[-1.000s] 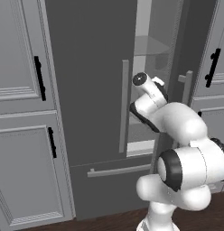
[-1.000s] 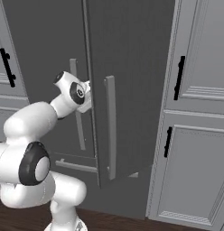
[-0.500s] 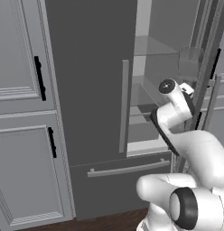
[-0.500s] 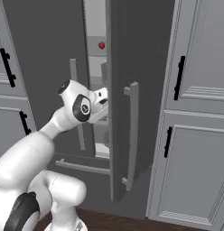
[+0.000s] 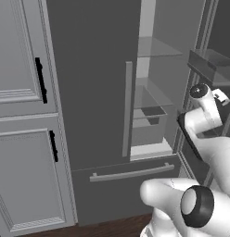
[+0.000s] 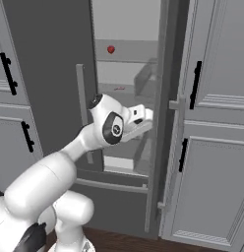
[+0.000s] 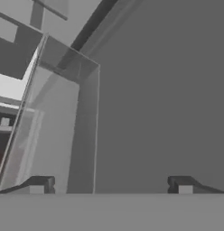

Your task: Take the strawberry from the fridge and place it on top of the pancake, located on the dining counter.

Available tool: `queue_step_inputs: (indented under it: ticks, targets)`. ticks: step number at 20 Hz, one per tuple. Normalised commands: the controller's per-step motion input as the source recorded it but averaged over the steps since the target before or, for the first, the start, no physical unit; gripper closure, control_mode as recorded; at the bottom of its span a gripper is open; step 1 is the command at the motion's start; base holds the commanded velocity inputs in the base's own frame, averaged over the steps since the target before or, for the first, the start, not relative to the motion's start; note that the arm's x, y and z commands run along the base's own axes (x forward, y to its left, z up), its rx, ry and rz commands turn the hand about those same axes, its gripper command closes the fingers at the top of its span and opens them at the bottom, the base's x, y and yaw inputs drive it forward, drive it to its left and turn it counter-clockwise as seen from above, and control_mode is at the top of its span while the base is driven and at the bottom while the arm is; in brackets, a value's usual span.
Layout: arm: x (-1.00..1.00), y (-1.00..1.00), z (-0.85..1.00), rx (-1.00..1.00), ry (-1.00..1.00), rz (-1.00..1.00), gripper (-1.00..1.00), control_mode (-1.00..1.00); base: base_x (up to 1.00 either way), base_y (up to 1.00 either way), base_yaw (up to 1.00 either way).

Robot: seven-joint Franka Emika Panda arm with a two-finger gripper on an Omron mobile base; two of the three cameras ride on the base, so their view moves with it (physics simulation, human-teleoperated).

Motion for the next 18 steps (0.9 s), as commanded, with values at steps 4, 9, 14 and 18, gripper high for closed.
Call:
queue_step_inputs:
  ticks: [4, 9, 14, 18]
  targets:
    - [-0.07, -0.52, 0.00, 0.06, 0.00, -0.04, -1.00, -1.00, 0.00, 0.00, 0.00]
    - [-0.81, 0.28, 0.02, 0.07, -0.18, 0.00, -1.00, -1.00, 0.00, 0.00, 0.00]
    - [-0.51, 1.00, 0.08, 0.00, -0.16, 0.00, -1.00, -1.00, 0.00, 0.00, 0.00]
    - [0.00, 1.00, 0.02, 0.12, -0.21, 0.02, -1.00, -1.00, 0.00, 0.00, 0.00]
